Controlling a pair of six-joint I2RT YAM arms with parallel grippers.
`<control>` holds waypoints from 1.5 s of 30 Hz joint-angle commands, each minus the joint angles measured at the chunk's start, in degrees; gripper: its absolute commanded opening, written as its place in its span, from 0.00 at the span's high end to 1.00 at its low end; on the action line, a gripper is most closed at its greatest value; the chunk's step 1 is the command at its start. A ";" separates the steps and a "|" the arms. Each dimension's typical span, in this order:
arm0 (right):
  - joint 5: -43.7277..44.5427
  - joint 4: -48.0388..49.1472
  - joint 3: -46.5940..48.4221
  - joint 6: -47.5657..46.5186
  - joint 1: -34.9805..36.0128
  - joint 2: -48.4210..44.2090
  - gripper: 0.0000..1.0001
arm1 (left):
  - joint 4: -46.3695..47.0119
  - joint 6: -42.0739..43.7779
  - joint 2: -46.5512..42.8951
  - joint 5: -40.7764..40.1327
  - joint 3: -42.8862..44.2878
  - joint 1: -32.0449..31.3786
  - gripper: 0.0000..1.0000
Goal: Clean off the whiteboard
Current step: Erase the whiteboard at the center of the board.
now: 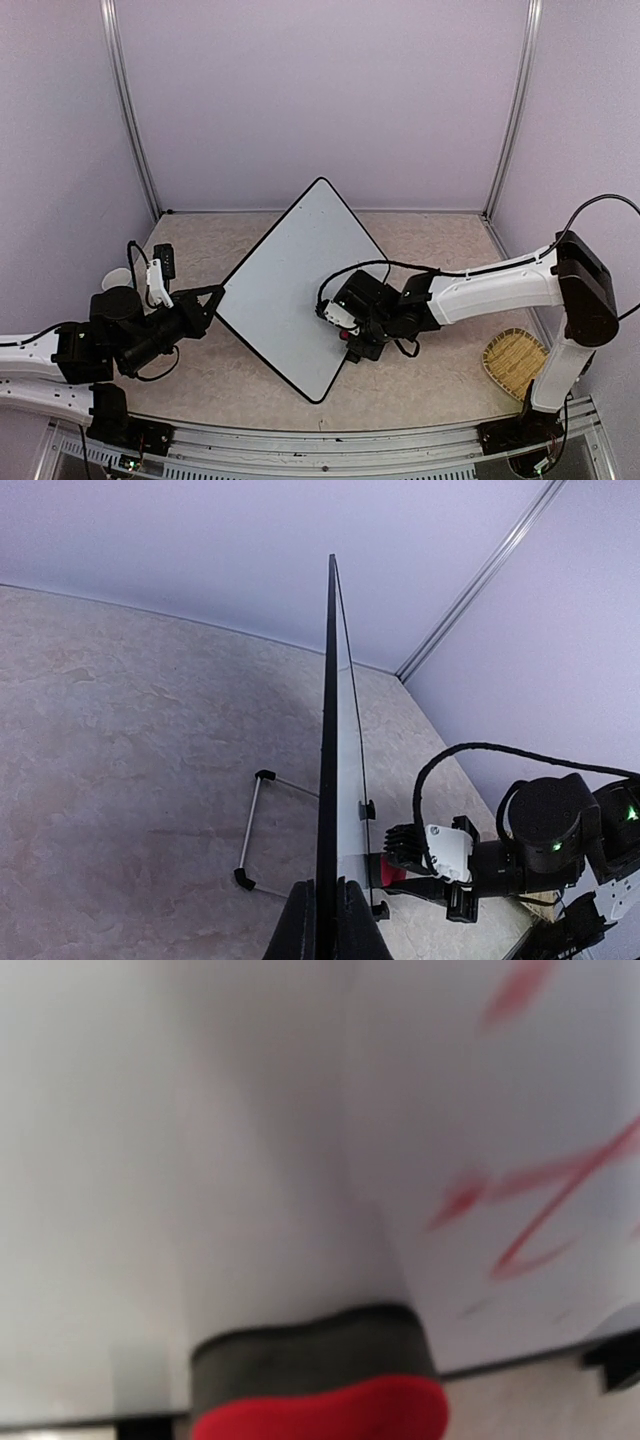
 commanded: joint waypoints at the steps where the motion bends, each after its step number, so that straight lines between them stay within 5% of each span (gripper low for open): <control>1: -0.83 3.78 6.40 -1.83 -0.58 1.41 0.79 | -5.30 3.26 1.68 6.26 -0.42 -1.10 1.00; 12: 0.73 3.41 13.02 -3.39 -0.76 3.00 0.78 | -5.22 2.90 1.48 6.51 -0.90 -1.16 1.00; 35: -2.17 4.96 -0.69 0.74 -3.05 2.11 0.79 | -5.31 2.83 0.33 6.20 -1.88 -1.10 1.00; 45: -1.56 5.64 4.44 0.28 -3.00 1.06 0.79 | -4.81 2.68 1.05 6.29 -1.90 -1.17 1.00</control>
